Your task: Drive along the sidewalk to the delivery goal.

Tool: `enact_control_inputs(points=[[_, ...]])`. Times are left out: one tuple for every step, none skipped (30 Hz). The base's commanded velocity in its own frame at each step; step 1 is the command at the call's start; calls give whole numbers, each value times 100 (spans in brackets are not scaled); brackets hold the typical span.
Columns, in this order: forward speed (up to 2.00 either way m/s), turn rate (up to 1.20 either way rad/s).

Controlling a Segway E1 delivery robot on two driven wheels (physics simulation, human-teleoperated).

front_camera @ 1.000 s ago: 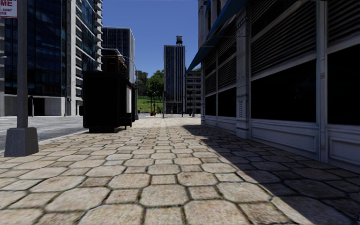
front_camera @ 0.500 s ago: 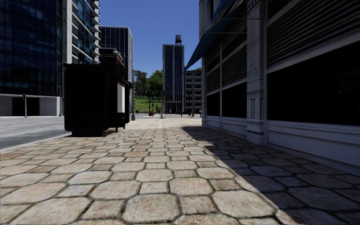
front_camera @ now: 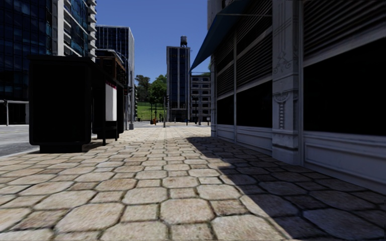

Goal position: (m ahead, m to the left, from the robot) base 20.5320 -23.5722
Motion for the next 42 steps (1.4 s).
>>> enact_control_inputs(points=[[200,-17],[200,0],[200,0],[200,0],[200,0],[200,0],[200,0],[200,0],[200,0],[200,0],[200,0],[200,0],[200,0],[200,0],[200,0],[200,0],[200,0],[200,0],[200,0],[200,0],[200,0],[200,0],[200,0],[200,0],[200,0],[200,0],[200,0],[200,0],[200,0],[200,0],[200,0],[200,0],[200,0],[200,0],[200,0],[200,0],[200,0],[200,-4],[200,-9],[200,-9],[200,-10],[200,-11]])
